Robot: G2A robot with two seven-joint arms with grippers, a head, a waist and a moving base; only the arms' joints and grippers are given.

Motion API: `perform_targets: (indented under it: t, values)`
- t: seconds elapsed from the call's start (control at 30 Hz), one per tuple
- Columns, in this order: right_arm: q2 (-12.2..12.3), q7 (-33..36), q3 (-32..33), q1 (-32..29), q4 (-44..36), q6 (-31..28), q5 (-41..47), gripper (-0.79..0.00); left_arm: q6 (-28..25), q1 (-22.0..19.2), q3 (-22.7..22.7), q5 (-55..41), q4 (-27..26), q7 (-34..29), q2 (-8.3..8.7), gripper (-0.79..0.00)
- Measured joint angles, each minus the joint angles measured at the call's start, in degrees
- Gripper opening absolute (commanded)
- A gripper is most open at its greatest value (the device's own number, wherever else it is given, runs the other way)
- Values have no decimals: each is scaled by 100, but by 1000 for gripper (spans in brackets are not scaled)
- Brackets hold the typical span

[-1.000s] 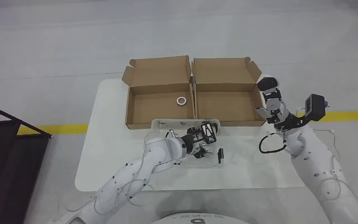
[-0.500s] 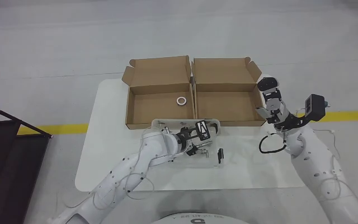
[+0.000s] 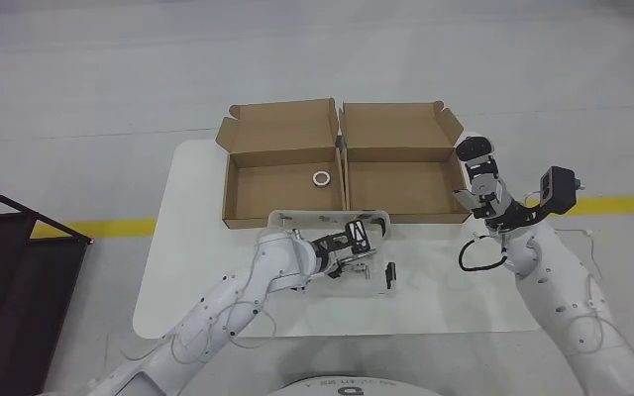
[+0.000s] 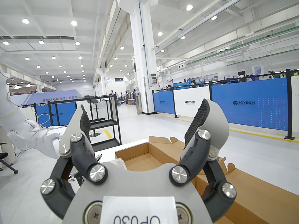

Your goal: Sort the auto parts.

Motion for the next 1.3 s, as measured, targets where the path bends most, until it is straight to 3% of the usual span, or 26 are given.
perform_targets:
  t: [0.53,0.6,0.63,0.67,0.97,1.3]
  values:
    - [0,0,0,0,0,0,0,0,-60,-207,129,-158,343,-454,-52,-545]
    - [0,0,0,0,0,0,0,0,-54,-222,137,-162,386,-453,-57,-653]
    - [0,0,0,0,0,0,0,0,-52,-234,144,-161,413,-452,-60,-751]
    - [0,0,0,0,0,0,0,0,-49,-242,150,-161,431,-452,-62,-785]
    - [0,0,0,0,0,0,0,0,-63,-263,134,-182,392,-476,-56,-785]
    - [0,0,0,0,0,0,0,0,40,316,-354,171,-639,-379,175,-785]
